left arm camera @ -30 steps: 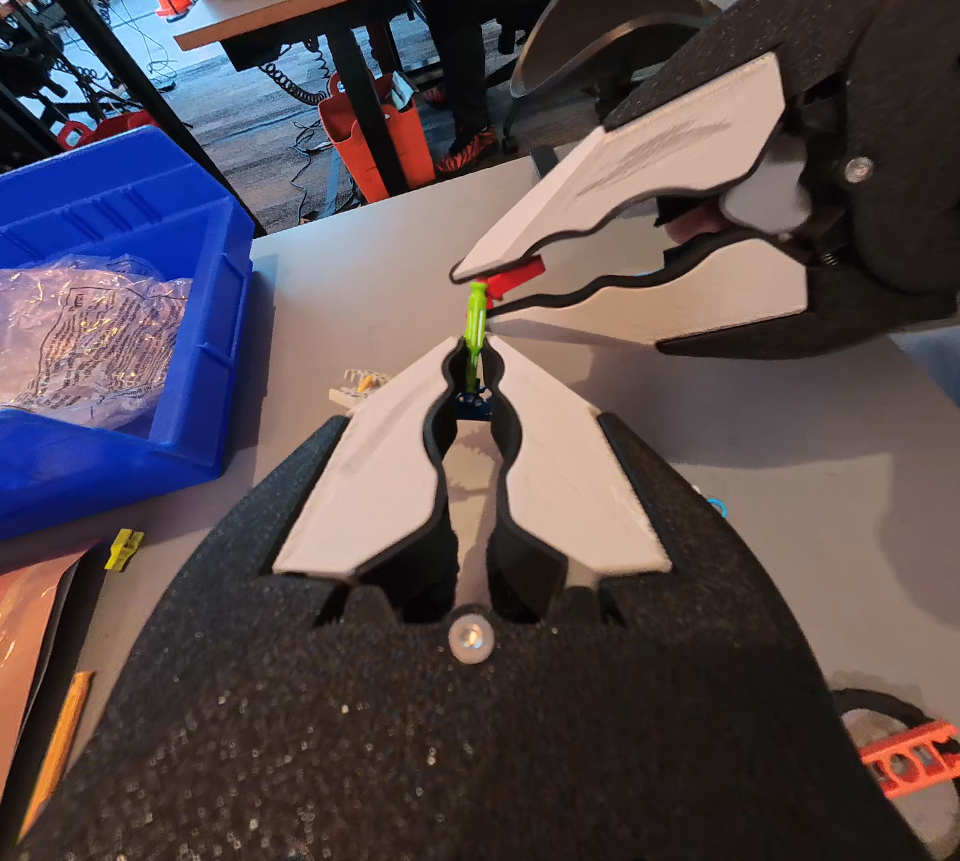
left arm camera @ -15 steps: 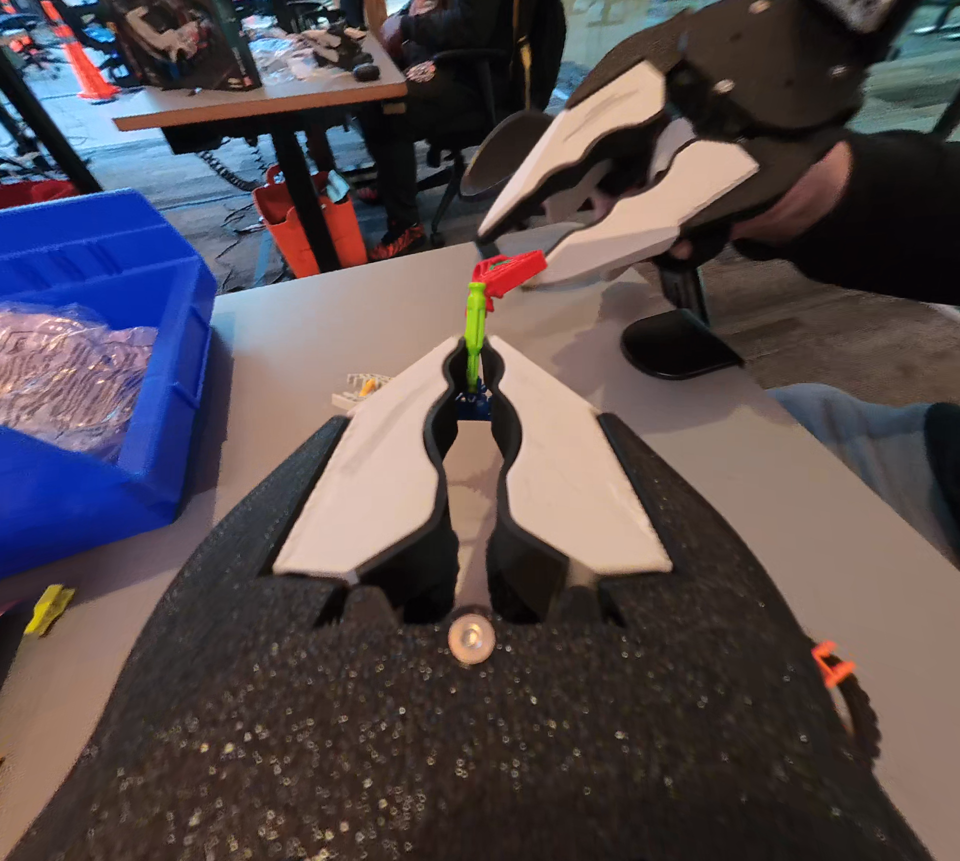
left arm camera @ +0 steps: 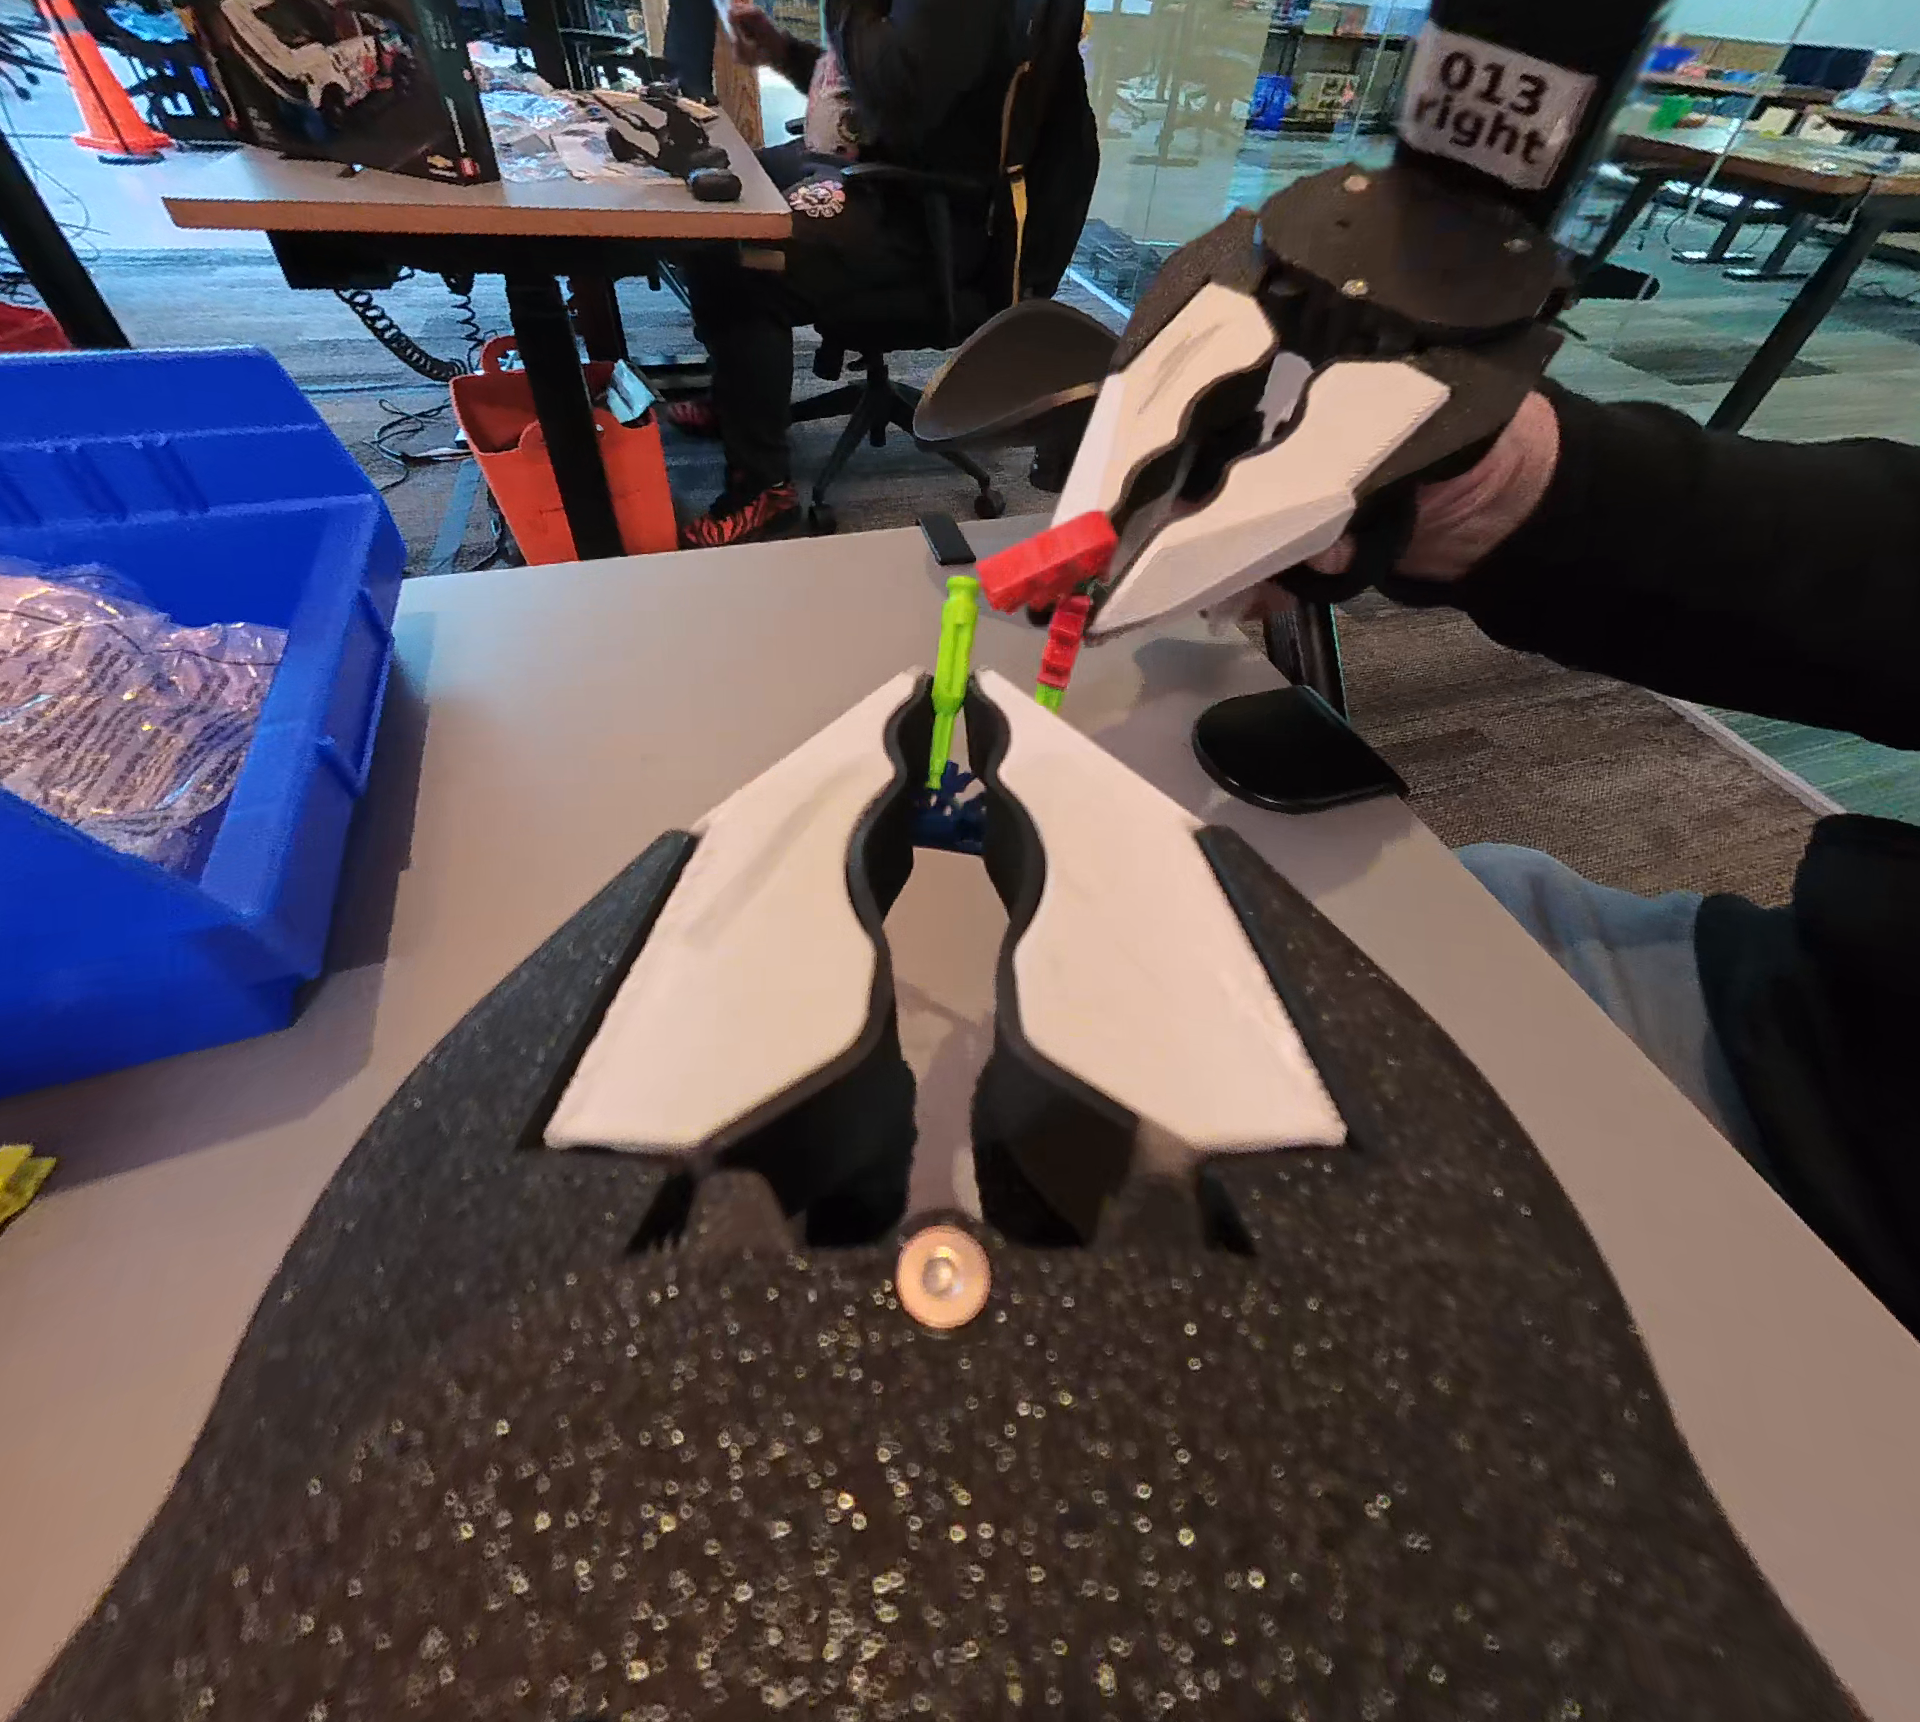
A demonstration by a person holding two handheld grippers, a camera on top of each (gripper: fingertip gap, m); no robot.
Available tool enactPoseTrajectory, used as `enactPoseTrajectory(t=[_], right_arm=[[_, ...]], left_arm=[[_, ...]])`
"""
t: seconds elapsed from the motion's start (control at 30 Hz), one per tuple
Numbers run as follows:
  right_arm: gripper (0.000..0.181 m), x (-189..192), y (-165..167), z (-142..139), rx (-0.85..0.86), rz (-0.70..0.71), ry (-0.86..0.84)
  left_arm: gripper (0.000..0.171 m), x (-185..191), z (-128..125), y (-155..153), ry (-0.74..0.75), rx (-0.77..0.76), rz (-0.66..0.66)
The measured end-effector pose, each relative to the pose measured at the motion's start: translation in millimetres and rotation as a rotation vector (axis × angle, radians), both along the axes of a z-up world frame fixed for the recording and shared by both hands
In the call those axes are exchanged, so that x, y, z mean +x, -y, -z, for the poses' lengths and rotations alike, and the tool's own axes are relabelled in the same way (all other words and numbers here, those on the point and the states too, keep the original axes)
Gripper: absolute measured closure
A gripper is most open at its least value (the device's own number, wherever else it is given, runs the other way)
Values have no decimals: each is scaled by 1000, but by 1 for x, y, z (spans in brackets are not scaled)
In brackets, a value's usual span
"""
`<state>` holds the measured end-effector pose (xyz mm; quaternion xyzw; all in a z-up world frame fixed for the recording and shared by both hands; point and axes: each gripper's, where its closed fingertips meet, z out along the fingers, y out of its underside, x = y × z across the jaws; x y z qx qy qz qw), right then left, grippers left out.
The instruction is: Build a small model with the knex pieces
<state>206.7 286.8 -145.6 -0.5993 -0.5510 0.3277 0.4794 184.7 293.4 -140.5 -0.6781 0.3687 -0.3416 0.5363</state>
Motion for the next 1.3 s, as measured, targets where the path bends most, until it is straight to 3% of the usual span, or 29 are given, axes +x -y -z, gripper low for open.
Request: enactPoseTrajectory(t=[0.13,0.3,0.43,0.6,0.7,1.07,1.3], right_arm=[[177,1,1,-1,-209,-24,-96],[177,4,-5,-7,-323,-19,-192],[177,7,-9,-15,-331,-19,-236],[177,4,1,-22,-305,-81,-250],[177,4,6,-21,-290,-110,-230],[174,-1,11,-13,-341,-163,-144],[177,-4,4,-9,-265,-71,-95]], left_arm=[[157,-4,-4,-6,3,6,-44],[141,-13,-20,-7,-23,57,-88],[155,0,-13,9,-183,97,-15],[156,21,10,10,-341,117,-3],[168,24,16,10,-345,91,12],[171,28,20,16,-386,124,53],[171,26,24,8,-400,85,0]])
